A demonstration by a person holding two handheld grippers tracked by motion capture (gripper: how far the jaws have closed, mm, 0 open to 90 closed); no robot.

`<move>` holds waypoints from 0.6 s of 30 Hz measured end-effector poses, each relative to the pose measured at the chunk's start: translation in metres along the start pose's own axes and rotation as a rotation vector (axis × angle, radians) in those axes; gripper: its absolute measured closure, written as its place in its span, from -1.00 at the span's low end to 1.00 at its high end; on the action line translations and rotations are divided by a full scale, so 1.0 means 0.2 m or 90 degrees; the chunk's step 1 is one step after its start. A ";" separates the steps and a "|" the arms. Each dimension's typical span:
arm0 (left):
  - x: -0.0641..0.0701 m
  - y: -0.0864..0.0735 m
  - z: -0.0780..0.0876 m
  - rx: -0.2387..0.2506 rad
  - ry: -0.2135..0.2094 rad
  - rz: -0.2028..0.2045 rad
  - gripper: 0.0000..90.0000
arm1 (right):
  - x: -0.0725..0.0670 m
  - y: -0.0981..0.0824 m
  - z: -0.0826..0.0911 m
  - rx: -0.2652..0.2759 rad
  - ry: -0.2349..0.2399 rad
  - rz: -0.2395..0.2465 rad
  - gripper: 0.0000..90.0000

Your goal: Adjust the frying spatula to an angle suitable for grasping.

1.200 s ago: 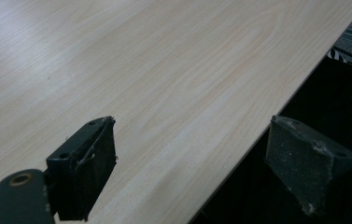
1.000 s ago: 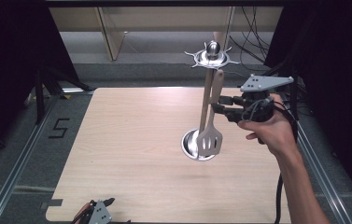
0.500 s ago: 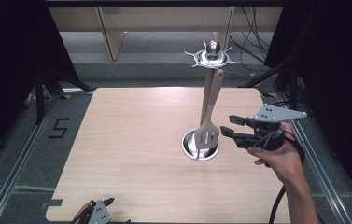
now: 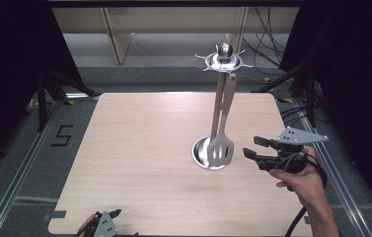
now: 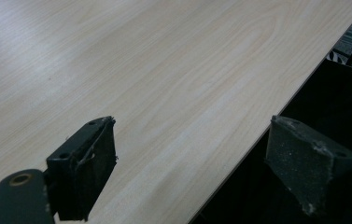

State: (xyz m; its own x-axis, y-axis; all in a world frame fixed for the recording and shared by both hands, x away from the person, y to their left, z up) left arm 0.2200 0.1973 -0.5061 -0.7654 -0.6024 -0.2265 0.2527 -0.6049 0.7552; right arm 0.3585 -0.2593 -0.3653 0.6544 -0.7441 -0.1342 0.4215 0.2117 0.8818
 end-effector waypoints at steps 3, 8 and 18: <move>0.00 0.00 0.00 0.004 -0.001 0.001 -0.66 | 0.01 -0.03 -0.01 -0.008 -0.003 -0.005 -0.06; -0.01 0.00 0.00 -0.006 0.002 -0.004 -0.66 | 0.02 -0.09 -0.04 -0.029 -0.003 -0.003 -0.08; -0.02 0.00 -0.01 -0.003 -0.001 0.002 -0.66 | 0.02 -0.16 -0.08 -0.056 -0.002 -0.007 -0.14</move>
State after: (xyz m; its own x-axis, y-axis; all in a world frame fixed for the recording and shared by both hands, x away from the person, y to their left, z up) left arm 0.2231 0.1987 -0.5060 -0.7660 -0.6028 -0.2233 0.2570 -0.6056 0.7531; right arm 0.3567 -0.2587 -0.4017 0.6475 -0.7486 -0.1423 0.4822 0.2580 0.8372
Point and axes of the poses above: each handheld gripper's, and its own axes: z roughly backward along the jaws, y roughly out of its top, x roughly to its right, the point moved 2 cm from there along -z, roughly forward along the jaws, and after that the axes turned 6 degrees about -z, right-handed, at the moved point
